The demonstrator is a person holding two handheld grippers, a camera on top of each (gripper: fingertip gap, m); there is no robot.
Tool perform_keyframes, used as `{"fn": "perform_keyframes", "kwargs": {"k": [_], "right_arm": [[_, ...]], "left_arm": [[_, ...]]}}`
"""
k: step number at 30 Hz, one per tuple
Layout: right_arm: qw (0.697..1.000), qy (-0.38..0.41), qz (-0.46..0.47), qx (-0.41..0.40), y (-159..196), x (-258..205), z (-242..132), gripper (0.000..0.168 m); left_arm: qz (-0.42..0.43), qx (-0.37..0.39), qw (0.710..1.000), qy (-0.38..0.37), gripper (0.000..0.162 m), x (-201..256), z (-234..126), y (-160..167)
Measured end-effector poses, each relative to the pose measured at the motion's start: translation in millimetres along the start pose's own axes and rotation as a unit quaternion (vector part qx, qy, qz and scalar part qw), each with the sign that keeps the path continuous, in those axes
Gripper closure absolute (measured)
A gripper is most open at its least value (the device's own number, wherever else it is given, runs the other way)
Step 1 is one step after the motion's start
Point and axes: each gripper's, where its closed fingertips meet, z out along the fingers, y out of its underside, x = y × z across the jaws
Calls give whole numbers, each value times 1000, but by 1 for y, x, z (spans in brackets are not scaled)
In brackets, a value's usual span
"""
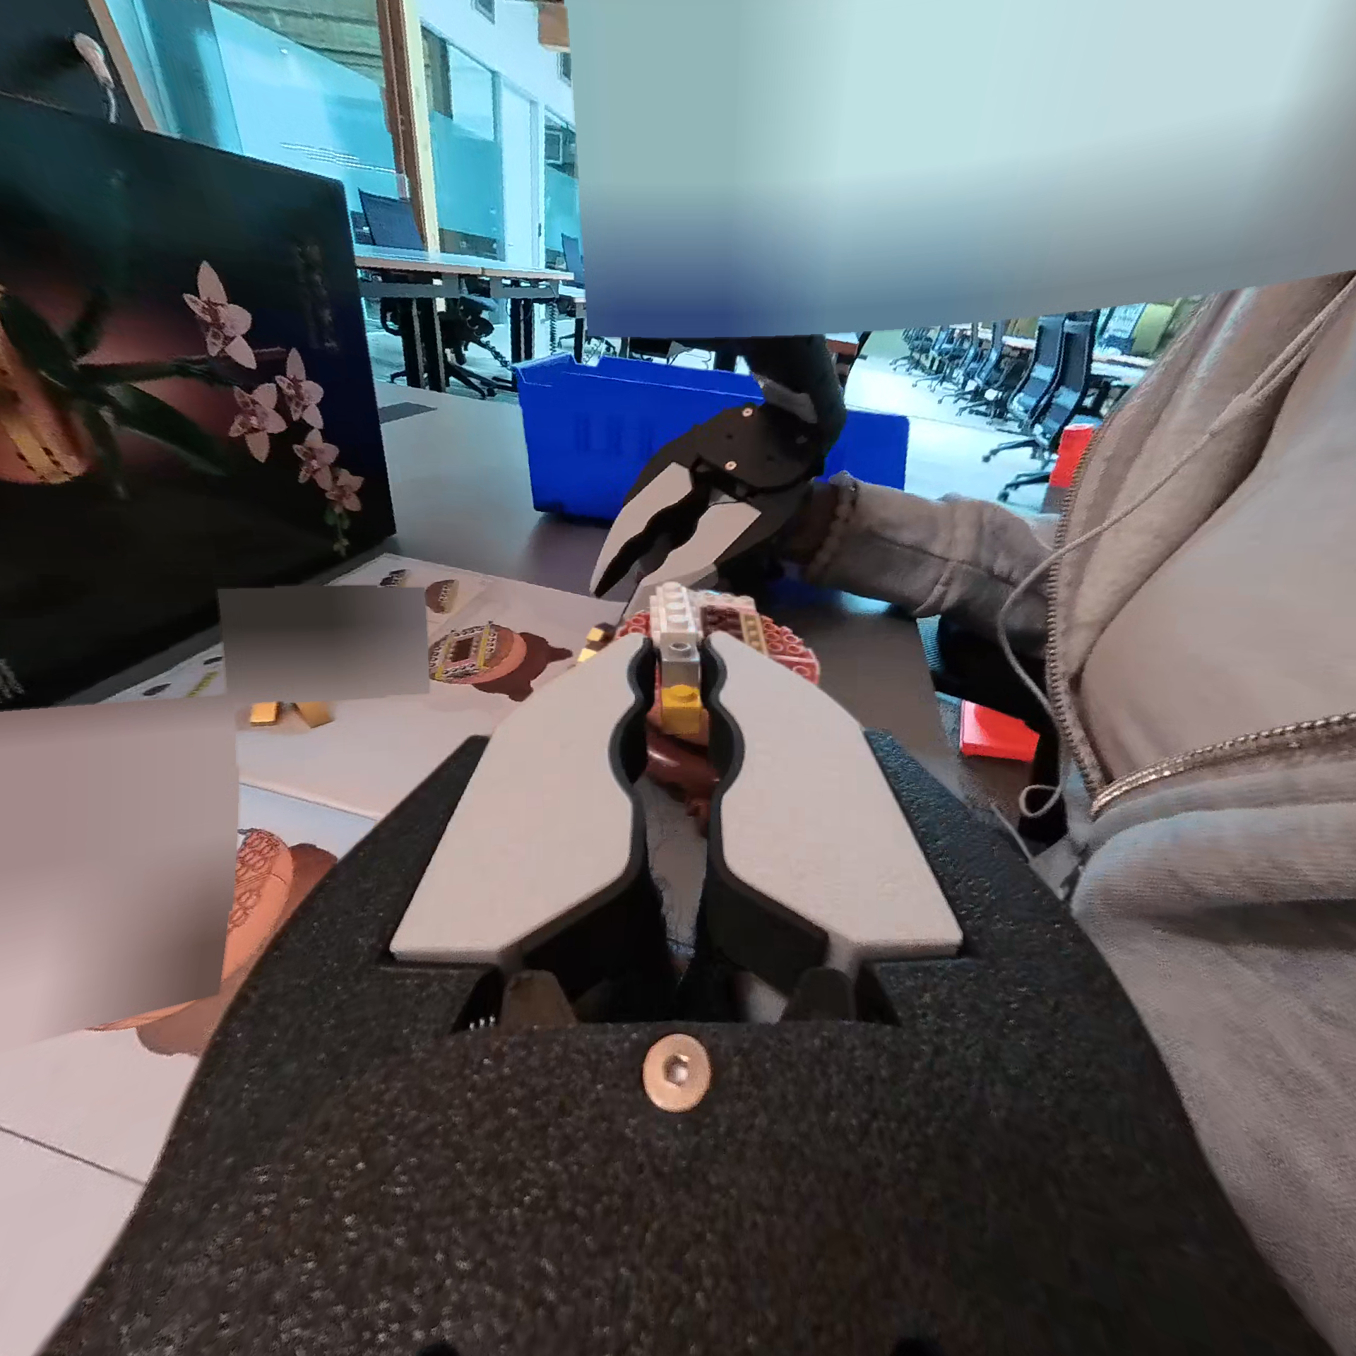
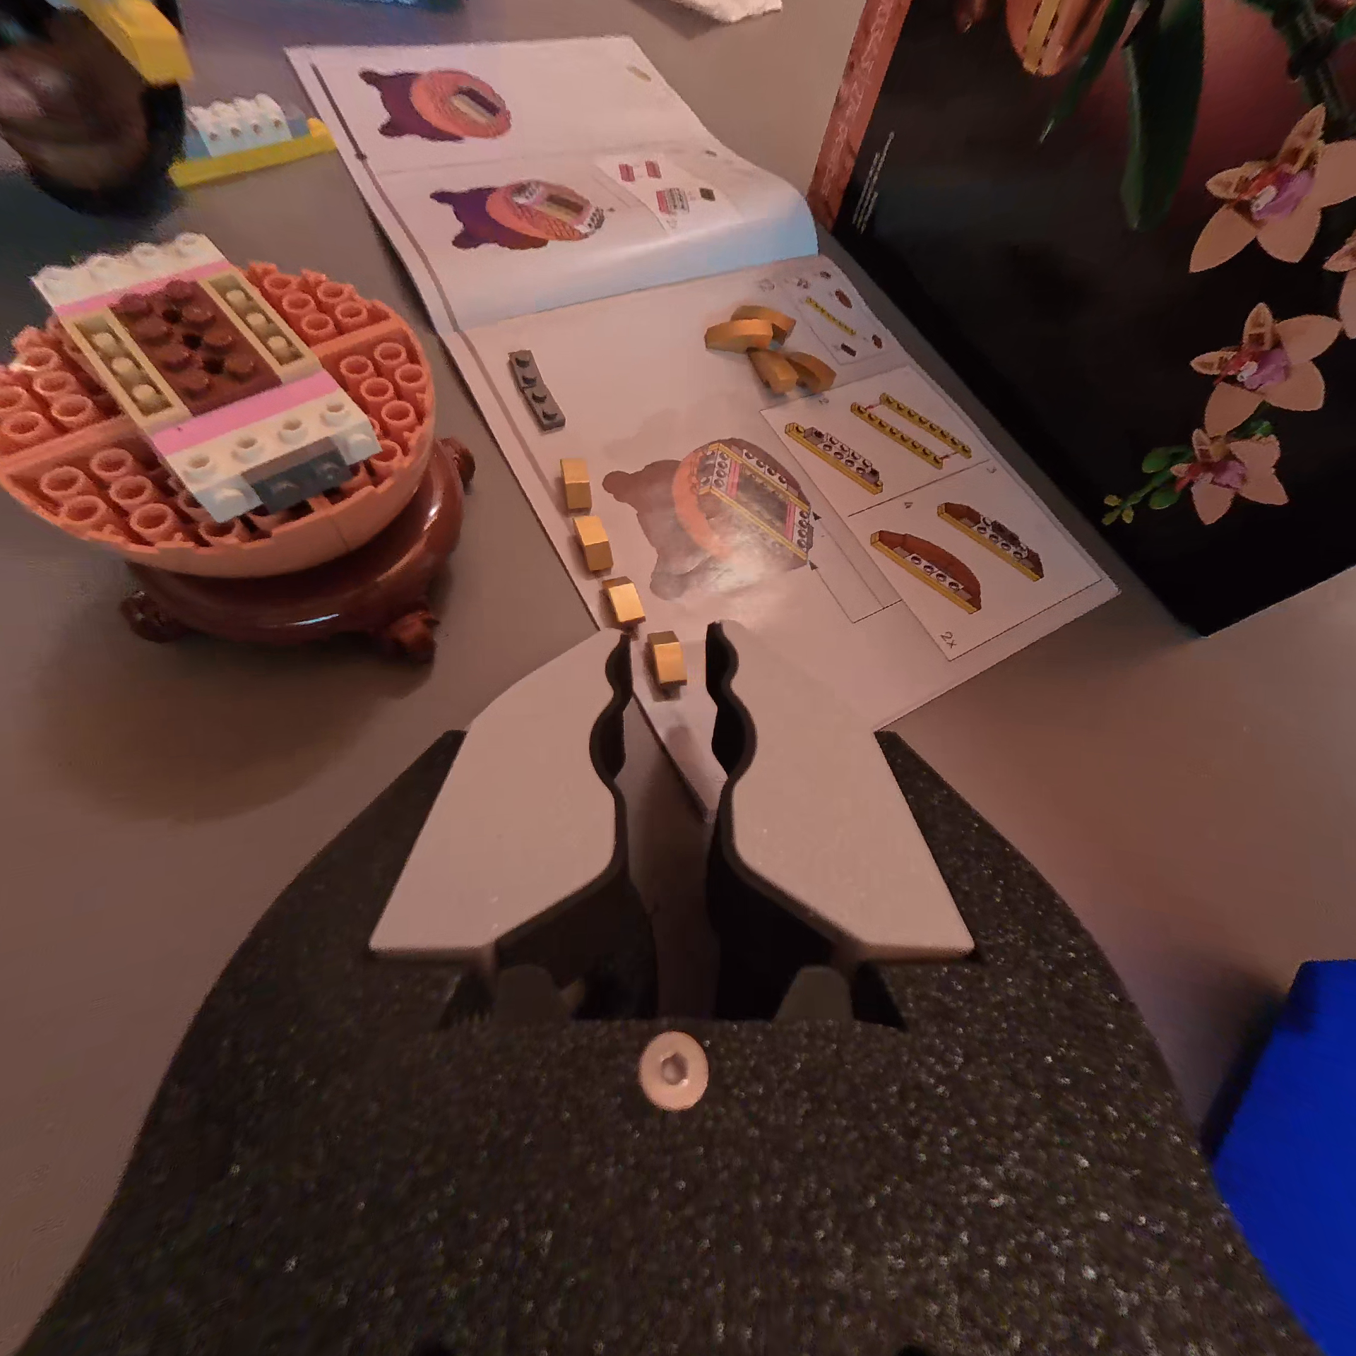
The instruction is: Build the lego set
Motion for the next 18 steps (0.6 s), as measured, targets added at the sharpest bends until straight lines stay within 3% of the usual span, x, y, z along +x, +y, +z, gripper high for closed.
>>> {"fn": "perform_keyframes", "kwargs": {"k": [13, 18], "right_arm": [[998, -32, 22, 50, -10, -2, -10, 153], [999, -19, -18, -32, 14, 1, -2, 151]], "left_arm": [[6, -23, 1000, -15, 151, -2, 3, 7], [26, -32, 999, -19, 152, 6, 6, 6]]}}
